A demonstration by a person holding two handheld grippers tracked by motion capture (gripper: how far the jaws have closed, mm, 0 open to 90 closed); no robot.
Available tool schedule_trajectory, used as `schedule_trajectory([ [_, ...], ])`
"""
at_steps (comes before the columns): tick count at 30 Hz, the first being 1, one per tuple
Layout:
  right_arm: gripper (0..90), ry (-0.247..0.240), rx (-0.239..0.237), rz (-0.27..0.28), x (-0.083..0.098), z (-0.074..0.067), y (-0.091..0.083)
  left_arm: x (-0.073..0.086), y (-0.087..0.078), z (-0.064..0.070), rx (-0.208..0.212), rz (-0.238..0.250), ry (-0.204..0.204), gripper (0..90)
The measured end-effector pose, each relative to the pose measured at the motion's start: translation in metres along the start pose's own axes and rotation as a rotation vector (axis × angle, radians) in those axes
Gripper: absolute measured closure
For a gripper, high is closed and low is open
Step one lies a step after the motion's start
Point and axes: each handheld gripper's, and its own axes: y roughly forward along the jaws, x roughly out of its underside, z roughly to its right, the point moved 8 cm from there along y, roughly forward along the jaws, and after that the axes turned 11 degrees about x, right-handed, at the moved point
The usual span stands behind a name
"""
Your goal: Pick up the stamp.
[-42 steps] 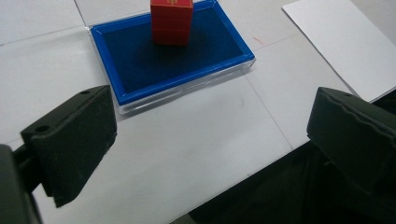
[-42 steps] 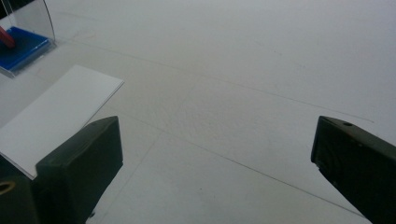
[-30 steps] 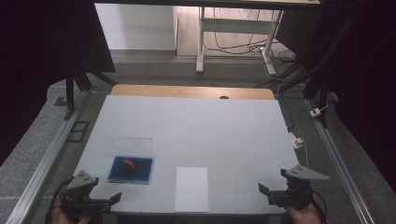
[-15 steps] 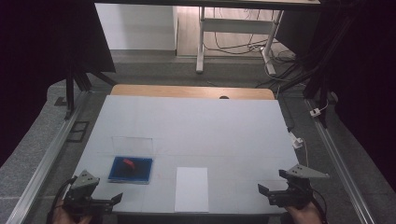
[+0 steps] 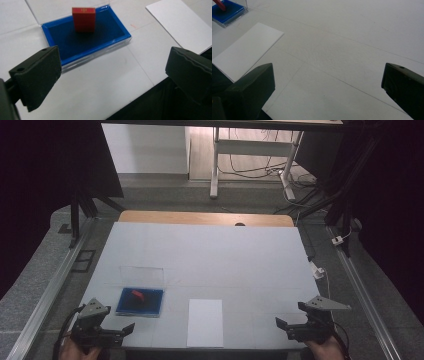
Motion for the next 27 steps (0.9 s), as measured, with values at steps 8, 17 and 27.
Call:
schedule_trajectory([
  [8,0.0,-0.005,-0.007,-0.003,0.0,-0.001,0.0,-0.01,0.01,-0.002,0.013,0.019,0.039,0.9],
  [17,0.0,-0.005,-0.017,-0.009,0.001,-0.002,0.001,-0.019,0.021,-0.007,0.038,0.017,0.046,1.3],
  [27,0.0,-0.011,-0.016,-0.016,0.001,-0.002,0.001,-0.031,0.029,-0.019,0.018,0.034,0.041,1.0],
])
